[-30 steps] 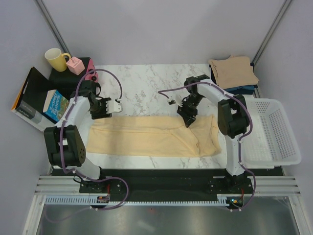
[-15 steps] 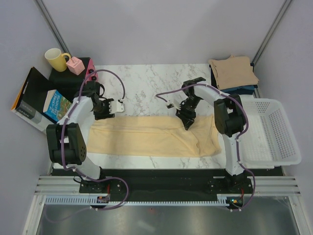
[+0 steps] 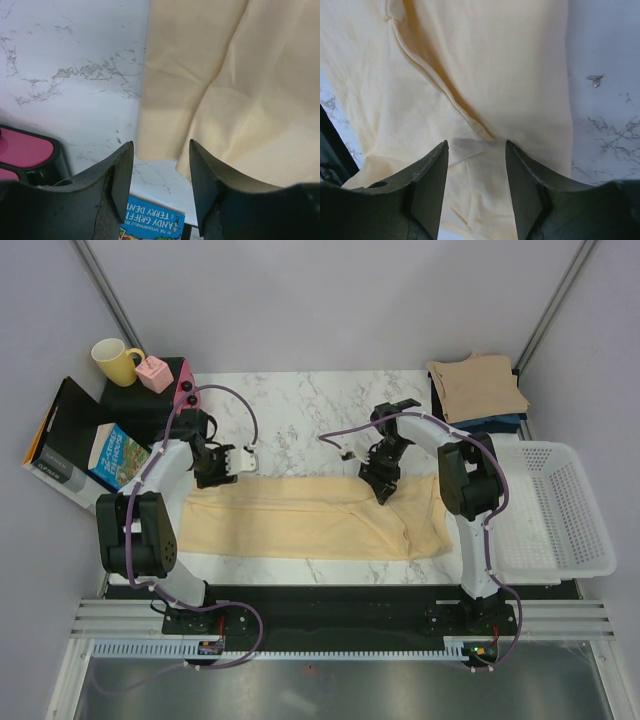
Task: Fold and stack the t-shirts
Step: Fold the tshirt
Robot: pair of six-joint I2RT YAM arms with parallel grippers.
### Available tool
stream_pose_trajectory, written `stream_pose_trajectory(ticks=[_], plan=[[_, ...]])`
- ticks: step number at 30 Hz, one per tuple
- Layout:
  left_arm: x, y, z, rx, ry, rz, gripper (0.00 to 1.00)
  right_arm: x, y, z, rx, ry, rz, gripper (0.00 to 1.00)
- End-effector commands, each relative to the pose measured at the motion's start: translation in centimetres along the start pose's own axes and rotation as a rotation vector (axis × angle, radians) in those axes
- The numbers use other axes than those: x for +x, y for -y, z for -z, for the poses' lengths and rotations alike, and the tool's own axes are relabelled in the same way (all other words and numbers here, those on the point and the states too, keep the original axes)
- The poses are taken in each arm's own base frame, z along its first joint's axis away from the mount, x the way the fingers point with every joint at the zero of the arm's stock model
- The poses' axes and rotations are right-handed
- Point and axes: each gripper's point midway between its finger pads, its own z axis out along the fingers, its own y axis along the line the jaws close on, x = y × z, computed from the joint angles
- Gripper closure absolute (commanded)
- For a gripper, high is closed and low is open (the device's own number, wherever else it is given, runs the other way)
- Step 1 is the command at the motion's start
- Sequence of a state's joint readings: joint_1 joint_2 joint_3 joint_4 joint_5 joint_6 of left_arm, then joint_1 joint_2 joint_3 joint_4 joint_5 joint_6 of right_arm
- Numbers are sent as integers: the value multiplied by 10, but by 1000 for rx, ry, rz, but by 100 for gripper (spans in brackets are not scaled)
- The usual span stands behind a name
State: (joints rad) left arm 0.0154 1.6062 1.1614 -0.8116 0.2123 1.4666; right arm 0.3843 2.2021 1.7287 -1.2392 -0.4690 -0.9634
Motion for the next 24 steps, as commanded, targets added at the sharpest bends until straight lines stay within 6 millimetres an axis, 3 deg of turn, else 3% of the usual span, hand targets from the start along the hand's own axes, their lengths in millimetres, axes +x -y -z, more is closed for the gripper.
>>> stream_pose_trajectory(ticks=[1,2,5,6,8,9,18,24], plan=[[-7,-2,7,-41,27,36,45,-18,8,17,83,59,40,44],[-17,0,4,-32,36,10,45,-16,7,14,75,55,36,45],[-17,-2,4,-38,34,11,45,-13,7,5,53,44,24,54],[-17,-2,4,-38,33,13,45,-13,6,4,50,41,25,67],[-17,-3,4,-41,33,11,45,-16,4,4,52,39,34,83],[-17,-2,4,-39,33,10,45,-17,3,4,54,38,37,99],[-17,-5,-4,-38,39,-2,46,-22,-22,32,52,3,117,100],[-19,-5,-11,-25,51,-24,46,-31,-54,48,4,-11,160,100]])
